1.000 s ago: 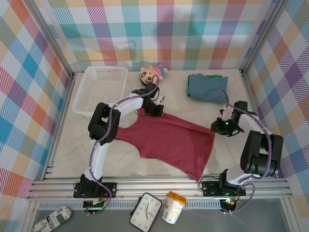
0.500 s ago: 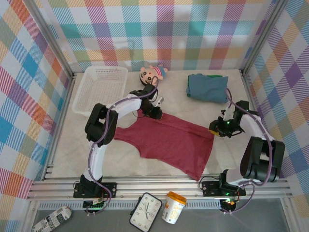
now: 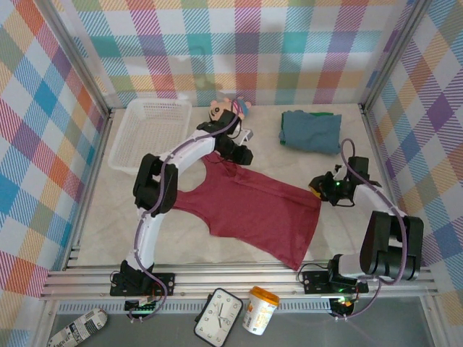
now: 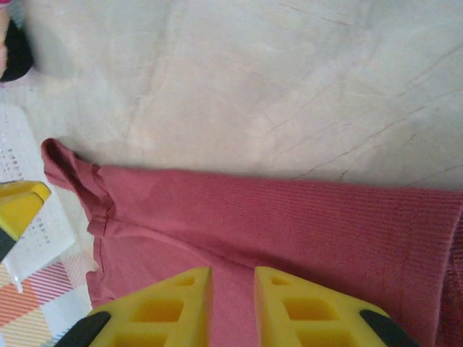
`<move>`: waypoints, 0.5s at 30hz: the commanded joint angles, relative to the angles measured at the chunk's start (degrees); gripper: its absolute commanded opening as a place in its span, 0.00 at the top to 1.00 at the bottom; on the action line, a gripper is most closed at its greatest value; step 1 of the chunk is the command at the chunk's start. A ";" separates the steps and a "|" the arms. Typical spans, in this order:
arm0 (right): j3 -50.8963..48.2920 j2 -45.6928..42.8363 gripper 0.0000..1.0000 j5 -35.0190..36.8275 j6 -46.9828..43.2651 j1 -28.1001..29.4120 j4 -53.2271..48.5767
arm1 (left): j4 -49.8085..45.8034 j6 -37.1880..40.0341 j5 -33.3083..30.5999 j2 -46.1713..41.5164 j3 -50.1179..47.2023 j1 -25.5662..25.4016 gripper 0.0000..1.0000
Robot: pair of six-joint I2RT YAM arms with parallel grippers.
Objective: Fold and stack the tank tops
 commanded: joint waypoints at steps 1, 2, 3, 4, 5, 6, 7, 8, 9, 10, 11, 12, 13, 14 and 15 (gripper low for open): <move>-2.68 1.75 0.78 0.40 4.92 0.31 2.50 | -3.20 -0.19 2.99 3.12 0.81 -1.12 0.68; -3.40 1.82 0.78 0.25 5.01 0.31 2.41 | -3.64 0.17 3.18 3.44 0.64 -1.26 0.69; -4.06 1.67 0.79 0.05 5.18 0.41 1.99 | -3.96 0.41 3.49 3.42 0.06 -1.27 0.71; -4.31 1.45 0.79 -0.12 4.91 0.39 1.13 | -4.02 0.66 3.50 3.21 -0.73 -1.30 0.72; -4.66 0.81 0.79 -0.12 4.52 0.49 0.00 | -3.83 0.86 3.33 2.85 -1.95 -1.32 0.73; -5.24 -0.21 0.80 -0.08 4.41 0.57 -0.49 | -3.72 1.09 3.28 2.36 -3.17 -1.32 0.73; -5.73 -1.11 0.80 0.43 4.40 0.65 -1.12 | -3.44 1.31 3.32 1.84 -4.21 -1.30 0.74; -6.29 -1.85 0.80 1.19 4.25 0.77 -1.87 | -2.99 1.32 3.19 1.26 -5.42 -1.31 0.74; -6.92 -2.01 0.80 1.69 4.22 0.80 -2.53 | -2.50 1.37 3.19 1.05 -6.51 -1.29 0.74; -7.44 -1.77 0.80 1.74 4.24 0.77 -2.71 | -2.49 1.47 3.38 0.98 -7.20 -1.26 0.74; -7.92 -0.99 0.80 1.94 4.39 0.80 -2.79 | -2.68 1.65 3.57 1.10 -7.69 -1.26 0.74; -8.29 0.09 0.80 2.31 4.44 0.80 -2.55 | -2.83 1.84 3.58 1.20 -8.06 -1.27 0.74; -8.20 1.10 0.80 2.21 4.42 0.80 -2.38 | -3.09 2.04 3.46 1.30 -8.34 -1.28 0.74; -7.81 2.11 0.80 1.91 4.41 0.75 -2.61 | -3.31 2.37 2.97 1.31 -8.53 -1.20 0.75; -7.09 3.01 0.80 2.30 4.05 0.95 -3.60 | -3.53 2.76 2.08 1.11 -8.80 -1.19 0.75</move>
